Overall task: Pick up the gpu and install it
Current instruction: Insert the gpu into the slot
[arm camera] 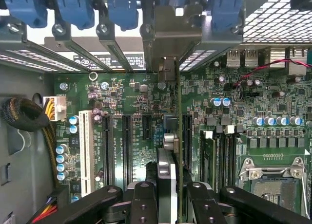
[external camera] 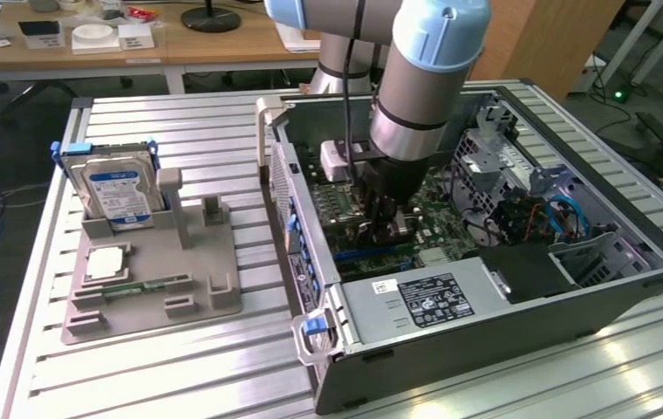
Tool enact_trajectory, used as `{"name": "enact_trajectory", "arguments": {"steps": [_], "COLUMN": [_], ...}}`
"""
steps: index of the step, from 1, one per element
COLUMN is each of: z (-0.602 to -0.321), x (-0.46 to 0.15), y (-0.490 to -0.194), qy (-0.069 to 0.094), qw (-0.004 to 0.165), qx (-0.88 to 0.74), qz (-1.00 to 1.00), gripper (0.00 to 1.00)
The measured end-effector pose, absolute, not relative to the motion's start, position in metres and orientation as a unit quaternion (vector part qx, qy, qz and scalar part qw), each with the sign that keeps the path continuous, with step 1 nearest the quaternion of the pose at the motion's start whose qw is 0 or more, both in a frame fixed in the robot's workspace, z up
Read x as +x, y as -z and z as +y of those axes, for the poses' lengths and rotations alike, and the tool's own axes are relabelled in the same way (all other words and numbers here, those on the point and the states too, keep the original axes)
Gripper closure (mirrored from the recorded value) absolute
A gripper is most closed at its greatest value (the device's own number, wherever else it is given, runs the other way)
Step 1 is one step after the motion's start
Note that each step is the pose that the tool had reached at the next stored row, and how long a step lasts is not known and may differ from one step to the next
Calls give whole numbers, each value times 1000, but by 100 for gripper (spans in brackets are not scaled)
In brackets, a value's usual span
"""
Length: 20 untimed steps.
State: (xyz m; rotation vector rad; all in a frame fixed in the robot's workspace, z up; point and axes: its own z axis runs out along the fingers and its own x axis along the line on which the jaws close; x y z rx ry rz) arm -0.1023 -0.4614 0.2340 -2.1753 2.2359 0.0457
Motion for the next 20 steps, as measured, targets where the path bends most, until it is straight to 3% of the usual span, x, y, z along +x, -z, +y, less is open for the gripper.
{"name": "enact_trajectory", "arguments": {"steps": [20], "z": [-461], "x": [-104], "y": [-235], "qy": [-14], "qw": [11], "qx": [-697], "qz": [717], "gripper": [72]}}
